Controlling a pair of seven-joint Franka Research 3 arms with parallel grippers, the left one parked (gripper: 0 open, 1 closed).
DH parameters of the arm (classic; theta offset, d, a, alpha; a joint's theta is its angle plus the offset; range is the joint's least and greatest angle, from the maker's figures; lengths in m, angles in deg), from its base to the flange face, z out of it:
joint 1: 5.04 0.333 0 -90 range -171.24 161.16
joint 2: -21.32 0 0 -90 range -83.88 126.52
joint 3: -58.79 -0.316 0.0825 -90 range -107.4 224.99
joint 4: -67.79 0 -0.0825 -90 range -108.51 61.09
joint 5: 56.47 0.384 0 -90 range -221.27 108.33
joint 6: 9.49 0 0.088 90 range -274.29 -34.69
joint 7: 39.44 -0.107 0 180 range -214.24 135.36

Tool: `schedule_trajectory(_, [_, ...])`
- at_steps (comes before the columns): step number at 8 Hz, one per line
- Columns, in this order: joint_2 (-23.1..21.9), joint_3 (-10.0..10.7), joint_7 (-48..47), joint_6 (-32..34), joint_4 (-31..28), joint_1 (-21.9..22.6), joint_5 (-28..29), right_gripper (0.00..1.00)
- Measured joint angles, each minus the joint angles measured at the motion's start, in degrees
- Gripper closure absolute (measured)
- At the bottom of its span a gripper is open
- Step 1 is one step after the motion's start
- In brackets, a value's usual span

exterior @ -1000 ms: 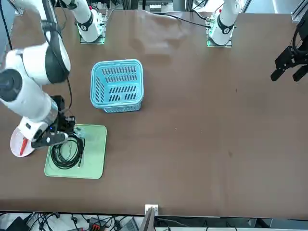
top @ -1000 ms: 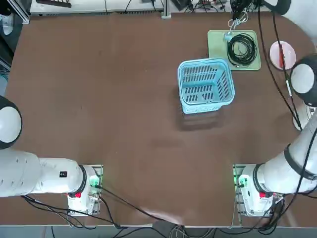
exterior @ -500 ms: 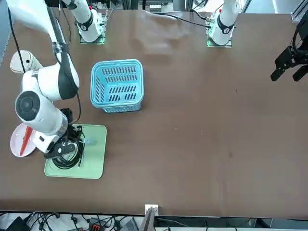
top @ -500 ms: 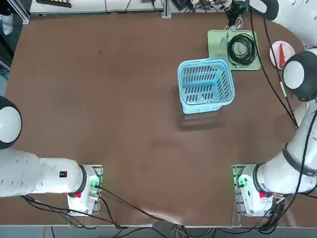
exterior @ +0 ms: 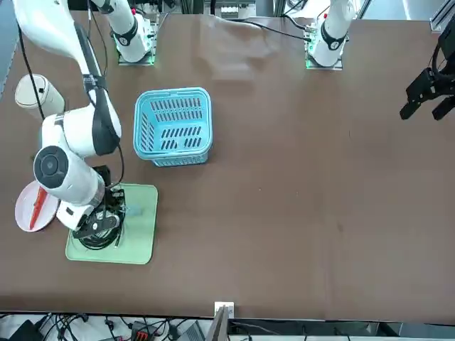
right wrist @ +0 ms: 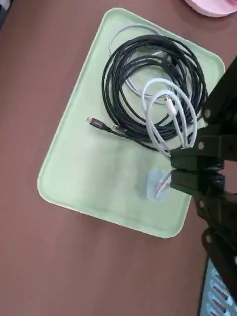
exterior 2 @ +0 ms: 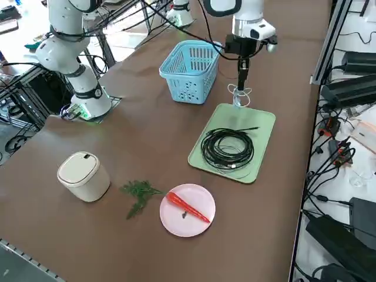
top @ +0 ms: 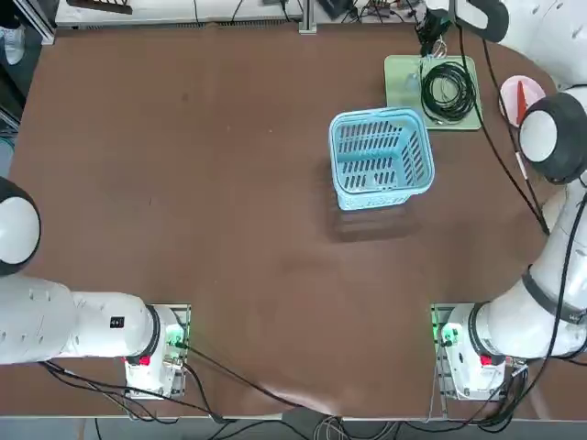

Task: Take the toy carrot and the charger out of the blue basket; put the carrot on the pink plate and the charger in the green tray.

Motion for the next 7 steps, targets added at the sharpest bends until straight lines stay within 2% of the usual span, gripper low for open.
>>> schedule_trajectory(4, [1.5, 0.0, 0.7, -0.1, 0.0, -0.5, 2.9, 0.95])
schedule_trajectory(7, [2.0, 0.0, 0.8, -0.1, 0.0, -0.4, 3.1, 0.78])
